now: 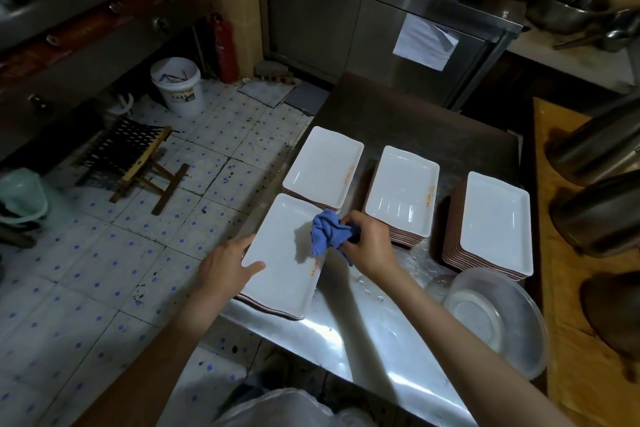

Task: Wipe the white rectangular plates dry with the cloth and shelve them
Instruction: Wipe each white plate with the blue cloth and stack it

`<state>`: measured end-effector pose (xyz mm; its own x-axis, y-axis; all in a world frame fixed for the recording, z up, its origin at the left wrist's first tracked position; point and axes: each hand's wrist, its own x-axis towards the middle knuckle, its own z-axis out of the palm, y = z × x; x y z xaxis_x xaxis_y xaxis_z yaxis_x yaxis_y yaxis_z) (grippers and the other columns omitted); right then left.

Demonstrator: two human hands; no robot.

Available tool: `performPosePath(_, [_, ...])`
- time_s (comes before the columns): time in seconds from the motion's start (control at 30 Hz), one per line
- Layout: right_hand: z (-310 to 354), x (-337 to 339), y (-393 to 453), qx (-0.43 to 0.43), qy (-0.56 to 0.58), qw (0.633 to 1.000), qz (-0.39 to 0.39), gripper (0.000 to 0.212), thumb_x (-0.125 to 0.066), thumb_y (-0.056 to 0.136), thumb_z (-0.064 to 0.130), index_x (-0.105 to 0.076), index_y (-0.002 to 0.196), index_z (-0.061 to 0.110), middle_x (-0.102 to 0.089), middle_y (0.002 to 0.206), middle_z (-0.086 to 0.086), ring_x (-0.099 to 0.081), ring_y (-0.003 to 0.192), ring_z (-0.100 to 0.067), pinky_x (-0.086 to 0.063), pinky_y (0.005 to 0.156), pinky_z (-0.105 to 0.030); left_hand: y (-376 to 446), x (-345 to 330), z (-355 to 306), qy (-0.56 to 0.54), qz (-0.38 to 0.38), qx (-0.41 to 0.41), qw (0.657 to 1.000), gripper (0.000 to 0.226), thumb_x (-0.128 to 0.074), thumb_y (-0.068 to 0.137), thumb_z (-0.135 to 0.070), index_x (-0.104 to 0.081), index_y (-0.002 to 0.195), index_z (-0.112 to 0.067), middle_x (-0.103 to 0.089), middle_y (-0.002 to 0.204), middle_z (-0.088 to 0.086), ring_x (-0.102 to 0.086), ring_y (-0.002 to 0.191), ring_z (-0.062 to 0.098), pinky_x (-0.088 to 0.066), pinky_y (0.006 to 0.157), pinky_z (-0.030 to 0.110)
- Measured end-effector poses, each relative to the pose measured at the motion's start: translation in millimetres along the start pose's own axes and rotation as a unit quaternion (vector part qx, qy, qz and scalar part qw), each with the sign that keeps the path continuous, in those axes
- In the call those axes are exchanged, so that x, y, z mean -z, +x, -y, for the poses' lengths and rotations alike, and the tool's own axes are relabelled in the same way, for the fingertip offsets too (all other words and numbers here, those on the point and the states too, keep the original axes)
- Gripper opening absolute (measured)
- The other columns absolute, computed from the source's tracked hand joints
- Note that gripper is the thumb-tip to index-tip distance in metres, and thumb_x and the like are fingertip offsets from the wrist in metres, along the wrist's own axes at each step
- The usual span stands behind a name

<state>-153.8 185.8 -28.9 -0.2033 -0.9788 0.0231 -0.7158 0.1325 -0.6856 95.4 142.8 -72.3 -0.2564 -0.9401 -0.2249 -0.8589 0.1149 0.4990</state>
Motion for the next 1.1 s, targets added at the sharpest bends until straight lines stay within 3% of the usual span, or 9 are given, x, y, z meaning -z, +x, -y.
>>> performPosePath(0.1, [0.3, -0.9, 3.2, -0.002, 0.003, 1.000, -0.004, 0.018, -0.071, 0.068, 0.003, -0.061, 0.079, 0.013, -0.057, 0.069, 0.002, -0.049, 0.063, -0.018, -0.034, 0.053, -0.019, 4.0, 1.3, 0.1, 0.043, 0.011, 0.006, 0.999, 0.052, -0.071, 0.080, -0.043, -0.056, 0.129, -0.032, -0.057, 0.096, 0.001, -0.056, 0.081, 0.019, -0.042, 0.066, 0.026])
performPosePath(0.17, [1.0, -1.8, 5.4, -0.008, 0.005, 1.000, -0.007, 0.017, -0.070, 0.068, 0.002, -0.062, 0.080, 0.012, -0.058, 0.069, 0.001, -0.051, 0.064, -0.019, -0.035, 0.054, -0.022, 6.8, 1.1, 0.4, 0.044, 0.015, 0.013, 0.999, 0.052, -0.074, 0.077, -0.044, -0.059, 0.125, -0.031, -0.052, 0.093, -0.001, -0.056, 0.080, 0.018, -0.043, 0.066, 0.026])
performPosePath(0.33, [2.7, -2.5, 14.7, -0.024, 0.004, 1.000, -0.018, 0.015, -0.070, 0.070, 0.003, -0.063, 0.081, 0.010, -0.062, 0.072, -0.002, -0.057, 0.067, -0.024, -0.044, 0.060, -0.032, 14.5, 0.0, 1.9, 0.008, 0.000, 0.032, 0.999, 0.069, -0.076, 0.074, -0.048, -0.051, 0.134, -0.026, -0.060, 0.109, 0.001, -0.058, 0.094, 0.019, -0.041, 0.070, 0.027])
performPosePath(0.67, [2.9, 8.3, 38.3, -0.057, 0.016, 0.996, -0.064, 0.014, -0.070, 0.072, 0.003, -0.061, 0.082, 0.007, -0.061, 0.073, -0.009, -0.054, 0.068, -0.025, -0.040, 0.059, -0.031, 82.7, 6.2, -47.3, 0.016, -0.027, -0.035, 0.999, 0.042, -0.059, 0.089, -0.041, -0.053, 0.126, -0.020, -0.057, 0.113, 0.010, -0.058, 0.099, 0.029, -0.043, 0.073, 0.033])
performPosePath(0.8, [0.5, 14.4, 44.0, -0.086, 0.015, 0.993, -0.083, 0.014, -0.068, 0.072, 0.001, -0.063, 0.083, 0.006, -0.063, 0.075, -0.009, -0.055, 0.069, -0.024, -0.039, 0.059, -0.027, 113.8, 5.2, -61.4, 0.027, -0.027, -0.037, 0.999, 0.047, -0.052, 0.094, -0.038, -0.043, 0.135, -0.016, -0.051, 0.125, 0.012, -0.057, 0.106, 0.033, -0.046, 0.079, 0.039])
performPosePath(0.97, [-6.3, 17.6, 47.4, -0.114, 0.009, 0.989, -0.094, 0.015, -0.068, 0.072, 0.002, -0.063, 0.083, 0.009, -0.061, 0.073, -0.001, -0.054, 0.067, -0.018, -0.041, 0.060, -0.028, 148.1, -1.6, -75.6, 0.102, 0.001, -0.051, 0.993, 0.046, -0.044, 0.098, -0.038, -0.036, 0.133, -0.010, -0.052, 0.126, 0.015, -0.057, 0.107, 0.034, -0.038, 0.069, 0.036])
performPosePath(1.1, [-10.7, 17.5, 49.6, -0.125, -0.001, 0.985, -0.115, 0.014, -0.068, 0.070, 0.002, -0.064, 0.081, 0.010, -0.061, 0.070, 0.000, -0.053, 0.063, -0.016, -0.036, 0.054, -0.019, 170.2, -2.5, -83.9, 0.138, 0.006, -0.034, 0.990, 0.043, -0.043, 0.099, -0.038, -0.038, 0.127, -0.006, -0.058, 0.119, 0.016, -0.060, 0.103, 0.033, -0.039, 0.068, 0.037])
